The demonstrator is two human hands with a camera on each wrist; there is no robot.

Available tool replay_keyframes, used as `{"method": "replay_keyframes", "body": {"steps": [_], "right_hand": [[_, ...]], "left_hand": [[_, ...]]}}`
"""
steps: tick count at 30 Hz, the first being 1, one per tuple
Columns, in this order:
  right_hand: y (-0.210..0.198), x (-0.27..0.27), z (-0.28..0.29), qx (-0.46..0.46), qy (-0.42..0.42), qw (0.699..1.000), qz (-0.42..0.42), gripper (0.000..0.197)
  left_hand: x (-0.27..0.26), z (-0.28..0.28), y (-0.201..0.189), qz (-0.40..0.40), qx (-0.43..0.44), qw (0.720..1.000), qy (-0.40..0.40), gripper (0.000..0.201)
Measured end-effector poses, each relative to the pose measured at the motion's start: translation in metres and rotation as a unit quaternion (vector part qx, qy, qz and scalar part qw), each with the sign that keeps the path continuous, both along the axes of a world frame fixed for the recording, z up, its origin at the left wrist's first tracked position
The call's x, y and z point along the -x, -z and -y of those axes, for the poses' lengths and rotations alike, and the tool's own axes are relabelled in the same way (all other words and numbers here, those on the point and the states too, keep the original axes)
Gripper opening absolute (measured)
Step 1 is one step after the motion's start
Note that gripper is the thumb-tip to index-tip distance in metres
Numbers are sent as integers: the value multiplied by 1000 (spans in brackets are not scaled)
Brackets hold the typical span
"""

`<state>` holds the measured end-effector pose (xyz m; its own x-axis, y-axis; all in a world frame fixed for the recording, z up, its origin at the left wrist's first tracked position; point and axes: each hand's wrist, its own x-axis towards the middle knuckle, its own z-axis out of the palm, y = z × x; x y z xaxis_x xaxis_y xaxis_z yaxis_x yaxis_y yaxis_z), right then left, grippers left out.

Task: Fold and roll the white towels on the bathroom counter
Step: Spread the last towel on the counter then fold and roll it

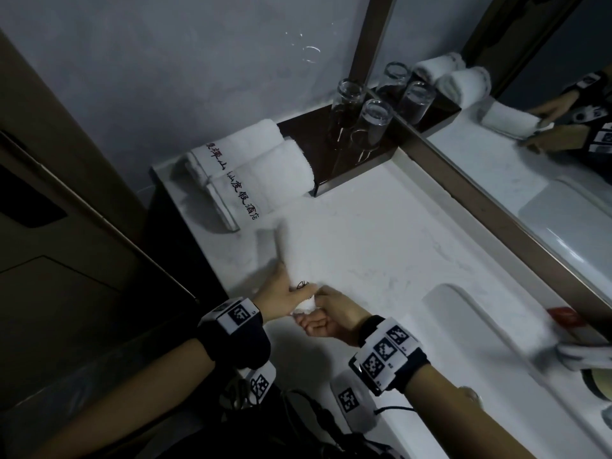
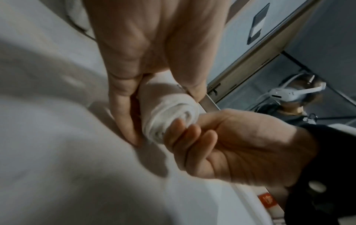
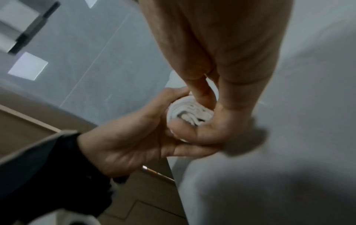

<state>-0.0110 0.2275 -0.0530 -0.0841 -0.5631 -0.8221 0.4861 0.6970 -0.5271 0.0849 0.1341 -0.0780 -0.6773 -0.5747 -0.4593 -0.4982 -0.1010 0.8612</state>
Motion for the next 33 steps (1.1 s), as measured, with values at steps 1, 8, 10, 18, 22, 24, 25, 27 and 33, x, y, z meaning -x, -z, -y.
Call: {"method": "replay_keyframes", "body": {"steps": [1,8,10,18,22,24,25,27,33], "right_hand": [[1,-1,0,10,-24,999,-28,26],[-5,3,3,76,-143,983,-92,24],[-10,4,10,68,-111,987,-93,27],[-24,13,23,99,186,974,84,43],[-23,9,40,122,139,983,2,40],[-21,12,52,123,173,977,-27,41],[-19,15,59,121,187,974,-37,39],[-17,21,75,113,205,970,-58,38],[-3,43,125,49,241,961,-124,46]], "left_hand": [[-4,2,-1,4,-11,1000,-6,43],[-21,17,-19,-14,-77,997,-19,53],[-23,21,-25,-36,-100,993,-44,49],[-52,39,-42,-119,-189,974,32,37],[-56,52,-42,-122,-217,967,51,35],[-53,63,-39,-132,-241,961,28,29],[-51,68,-36,-138,-255,957,-4,29],[-46,78,-29,-136,-290,944,-79,34],[-33,108,-13,-47,-319,935,-148,38]]}}
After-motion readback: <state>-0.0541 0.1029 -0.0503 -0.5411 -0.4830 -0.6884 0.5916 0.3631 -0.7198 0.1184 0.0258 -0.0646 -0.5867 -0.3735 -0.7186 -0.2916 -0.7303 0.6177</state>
